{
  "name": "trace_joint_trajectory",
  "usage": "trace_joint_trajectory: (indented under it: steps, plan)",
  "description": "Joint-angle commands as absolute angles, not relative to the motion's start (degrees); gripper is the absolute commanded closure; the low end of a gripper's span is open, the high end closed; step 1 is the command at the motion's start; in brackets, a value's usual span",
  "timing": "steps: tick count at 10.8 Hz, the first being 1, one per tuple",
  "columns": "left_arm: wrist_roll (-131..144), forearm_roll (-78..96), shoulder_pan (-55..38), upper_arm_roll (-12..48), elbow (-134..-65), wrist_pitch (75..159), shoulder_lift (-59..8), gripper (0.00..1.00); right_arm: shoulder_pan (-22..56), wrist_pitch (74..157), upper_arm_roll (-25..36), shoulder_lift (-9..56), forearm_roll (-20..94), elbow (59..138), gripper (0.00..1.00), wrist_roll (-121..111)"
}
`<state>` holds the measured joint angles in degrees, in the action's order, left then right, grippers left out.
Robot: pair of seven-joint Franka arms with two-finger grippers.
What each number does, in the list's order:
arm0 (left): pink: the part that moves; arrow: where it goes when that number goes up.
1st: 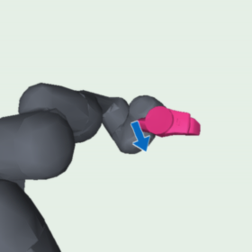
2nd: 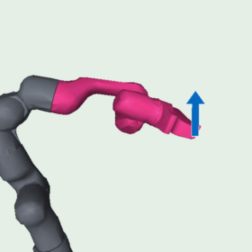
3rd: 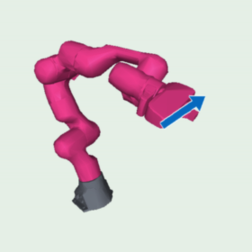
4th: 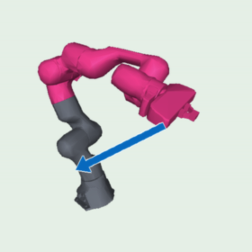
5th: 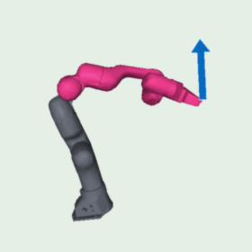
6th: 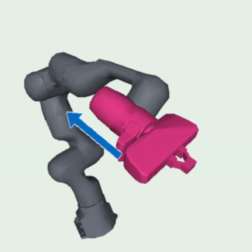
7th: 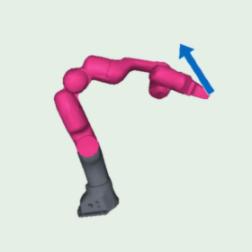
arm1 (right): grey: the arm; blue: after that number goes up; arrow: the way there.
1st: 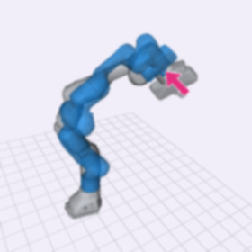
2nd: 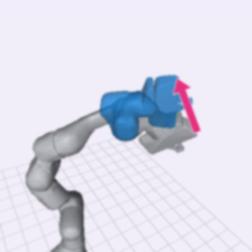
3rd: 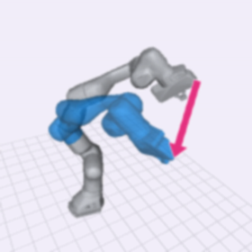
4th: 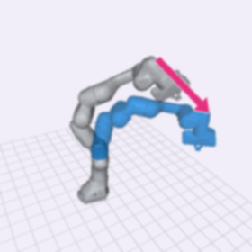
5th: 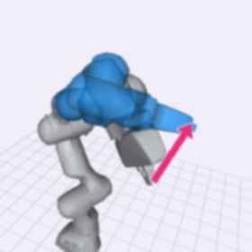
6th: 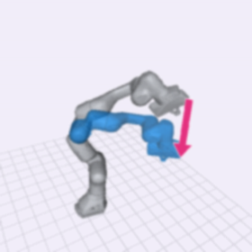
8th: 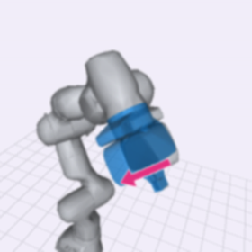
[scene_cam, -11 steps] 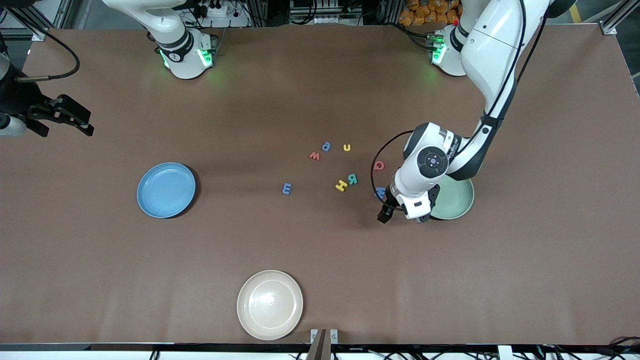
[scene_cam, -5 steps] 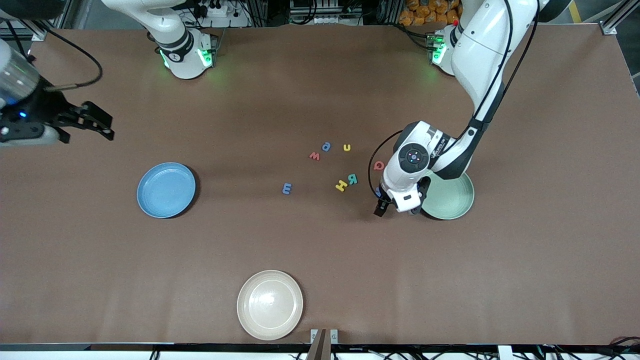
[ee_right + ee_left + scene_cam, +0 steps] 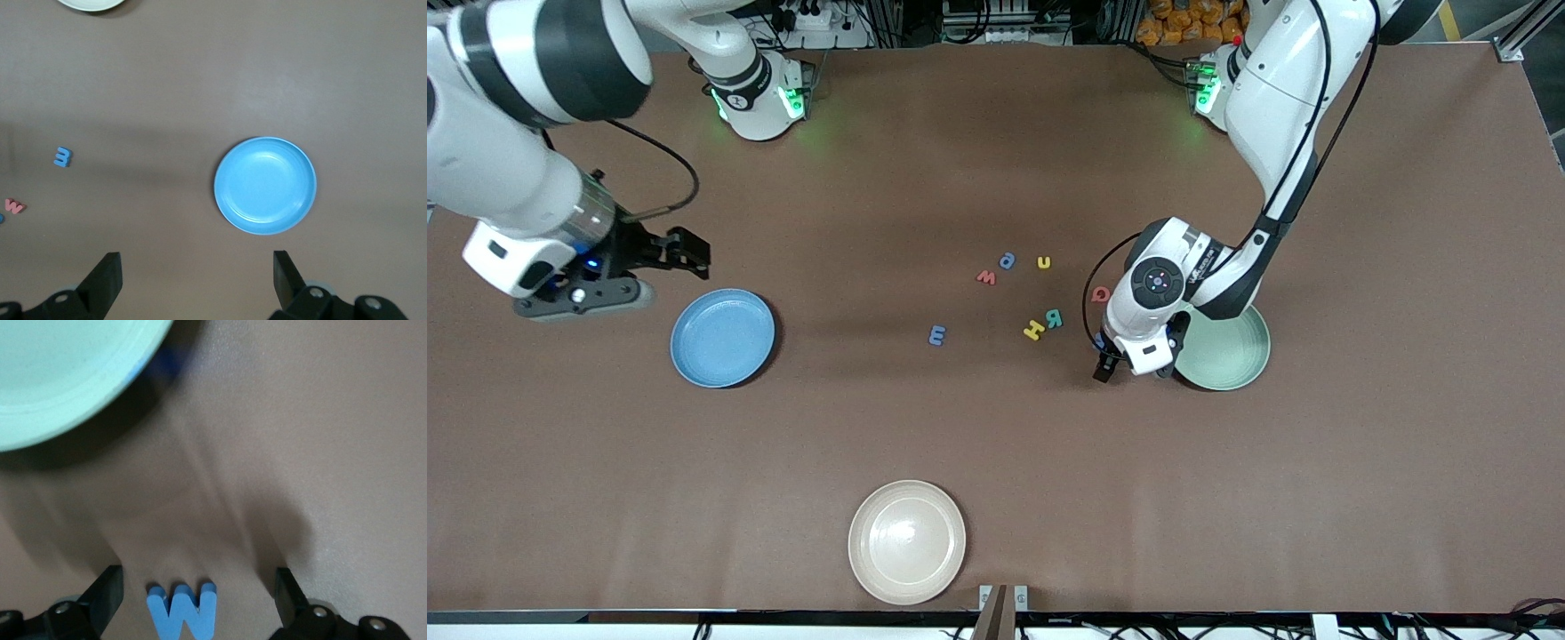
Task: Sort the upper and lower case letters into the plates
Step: 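Grasp the blue W with the left gripper while the right gripper reaches the m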
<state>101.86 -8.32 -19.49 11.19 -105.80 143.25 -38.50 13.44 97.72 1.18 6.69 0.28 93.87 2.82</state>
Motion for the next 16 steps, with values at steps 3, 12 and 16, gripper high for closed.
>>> trace_joint_trajectory:
  steps: [3,12,16]
  plan:
    - [106.7,-10.55,-20.65,10.81,-106.17,143.88,-38.41,0.0,19.5,105.63,-2.37,13.6,0.26,93.08,0.0,20.45]
    - [105.12,-12.13,-19.95,10.9,-106.08,143.7,-38.23,1.0,27.41,119.43,-3.52,27.41,-0.26,93.43,0.0,35.67]
    - [96.01,-11.95,-16.36,11.16,-105.03,135.3,-33.94,1.0,31.2,124.36,-3.43,33.04,-0.35,93.34,0.0,42.01]
